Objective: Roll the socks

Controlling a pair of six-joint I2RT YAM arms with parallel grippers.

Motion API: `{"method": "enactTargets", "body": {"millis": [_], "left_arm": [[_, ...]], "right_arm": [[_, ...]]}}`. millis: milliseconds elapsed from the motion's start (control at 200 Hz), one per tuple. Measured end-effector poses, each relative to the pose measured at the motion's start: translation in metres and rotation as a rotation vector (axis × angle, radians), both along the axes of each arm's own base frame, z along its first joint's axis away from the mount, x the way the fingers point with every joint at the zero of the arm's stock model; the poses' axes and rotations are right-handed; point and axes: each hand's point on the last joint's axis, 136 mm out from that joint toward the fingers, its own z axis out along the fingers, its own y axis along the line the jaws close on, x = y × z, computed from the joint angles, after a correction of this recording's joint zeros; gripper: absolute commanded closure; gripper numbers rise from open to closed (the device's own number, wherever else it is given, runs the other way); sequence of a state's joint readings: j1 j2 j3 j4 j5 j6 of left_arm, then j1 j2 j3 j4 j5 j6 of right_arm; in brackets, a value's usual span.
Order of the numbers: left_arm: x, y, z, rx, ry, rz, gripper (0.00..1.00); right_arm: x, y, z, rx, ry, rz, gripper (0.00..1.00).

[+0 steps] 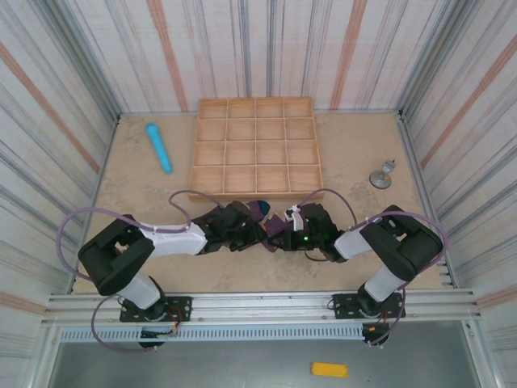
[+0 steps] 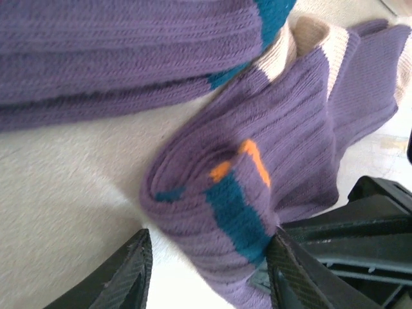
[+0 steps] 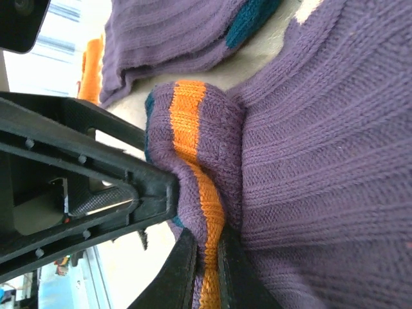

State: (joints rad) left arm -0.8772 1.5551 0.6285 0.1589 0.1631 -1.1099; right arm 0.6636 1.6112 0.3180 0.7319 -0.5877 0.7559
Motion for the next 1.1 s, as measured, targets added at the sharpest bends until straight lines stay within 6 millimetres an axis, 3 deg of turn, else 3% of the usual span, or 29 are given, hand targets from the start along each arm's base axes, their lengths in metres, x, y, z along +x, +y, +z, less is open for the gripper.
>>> {"method": "enactTargets", "body": {"millis": [260,336,476,556,656,862,1102], "left_arm": [[0.007,-0.006,-0.004,-0.003,0.001,0.016,0.70],[0.008,-0.006,-0.004,0.005,0.006,0.018,0.78],[0.009,-0.005,-0.002,0.043,0.028,0.021,0.89],[0.008,-0.004,0.000,0.074,0.054,0.024,0.97],[0.006,0.001,0.001,0.124,0.085,0.029,1.00],[0.002,0.017,0.006,0.219,0.165,0.049,1.00],[-0.002,0.015,0.007,0.274,0.243,0.017,1.00]], "right_arm": [[0.000,0.000,-0.001,0.022,0.032,0.000,1.00],[0.000,0.000,-0.001,0.023,0.033,0.001,1.00],[0.001,-0.001,-0.001,0.026,0.036,0.003,0.87],[0.001,-0.001,-0.001,0.023,0.037,0.002,0.71],[-0.001,-0.003,0.003,0.010,0.029,0.002,0.54],[-0.017,-0.012,0.010,-0.119,-0.052,0.025,0.39],[-0.041,-0.008,0.037,-0.262,-0.323,0.111,0.37]]}}
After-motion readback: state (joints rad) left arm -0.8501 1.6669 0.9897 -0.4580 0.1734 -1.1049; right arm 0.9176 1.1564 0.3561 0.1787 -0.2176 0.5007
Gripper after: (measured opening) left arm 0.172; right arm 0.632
